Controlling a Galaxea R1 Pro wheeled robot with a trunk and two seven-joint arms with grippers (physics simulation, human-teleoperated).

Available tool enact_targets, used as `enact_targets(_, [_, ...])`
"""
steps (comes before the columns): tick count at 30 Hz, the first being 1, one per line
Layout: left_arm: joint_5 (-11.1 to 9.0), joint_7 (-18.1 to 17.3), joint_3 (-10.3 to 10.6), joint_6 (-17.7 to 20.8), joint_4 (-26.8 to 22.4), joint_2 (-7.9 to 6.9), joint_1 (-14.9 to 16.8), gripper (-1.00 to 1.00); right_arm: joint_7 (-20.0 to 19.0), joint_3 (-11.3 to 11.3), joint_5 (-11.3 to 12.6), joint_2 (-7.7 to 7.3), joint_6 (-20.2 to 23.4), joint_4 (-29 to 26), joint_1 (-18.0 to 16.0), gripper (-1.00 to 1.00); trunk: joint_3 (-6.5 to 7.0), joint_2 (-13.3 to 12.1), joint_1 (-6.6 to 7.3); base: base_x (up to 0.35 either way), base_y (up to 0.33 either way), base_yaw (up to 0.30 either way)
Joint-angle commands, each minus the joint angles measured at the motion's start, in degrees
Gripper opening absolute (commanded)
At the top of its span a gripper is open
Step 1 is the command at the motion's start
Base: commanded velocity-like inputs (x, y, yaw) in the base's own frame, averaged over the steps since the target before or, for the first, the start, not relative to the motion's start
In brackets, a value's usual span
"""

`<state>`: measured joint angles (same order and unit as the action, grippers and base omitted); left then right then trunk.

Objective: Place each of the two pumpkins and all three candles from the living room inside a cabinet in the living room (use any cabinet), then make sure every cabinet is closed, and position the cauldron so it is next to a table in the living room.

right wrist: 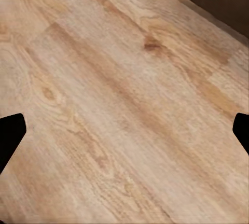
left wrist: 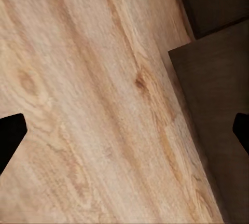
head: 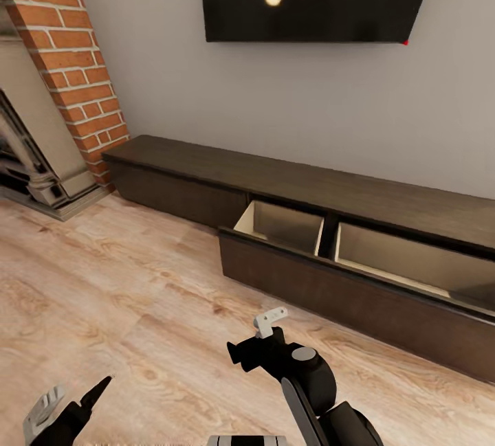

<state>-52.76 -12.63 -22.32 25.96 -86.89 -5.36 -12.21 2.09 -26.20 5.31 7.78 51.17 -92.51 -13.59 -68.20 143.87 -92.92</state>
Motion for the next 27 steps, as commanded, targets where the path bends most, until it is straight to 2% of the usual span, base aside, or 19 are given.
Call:
enact_targets(1, [-0.41,-0.07,-0.09,0.41,-0.04,0.00,-0.01,1.00,0.21,0.00,0.47,0.02,0.24,-0.04,-0.03,1.00,-0.06,0.02,0.01,0.000,0.000,0.300])
enact_targets(19, [-0.59,-0.57,-1.25,0.52,0.00,-0.14,-0.01,1.00,0.20,-0.02,0.48,0.04,0.18,-0.04,-0.03,1.00,-0.51,0.02,0.01,0.000,0.000,0.300])
enact_targets(21, [-0.68,-1.68,-1.15,0.91,-0.19,-0.15,-0.01,1.00,0.20,-0.04,0.49,0.04,0.14,-0.06,-0.03,1.00,-0.58,0.02,0.01,0.000,0.000,0.297])
enact_targets(24, [-0.70,-5.30,-1.20,1.49,-0.11,-0.38,-0.01,1.00,0.15,0.00,0.52,0.21,0.04,-0.10,0.02,1.00,-0.69,0.02,0.01,0.000,0.000,0.297])
enact_targets(27, [-0.55,-6.67,-1.33,1.53,0.08,-0.18,-0.01,1.00,0.13,0.01,0.56,0.61,-0.02,-0.12,0.04,1.00,-0.34,-0.01,0.06,0.000,0.000,0.297])
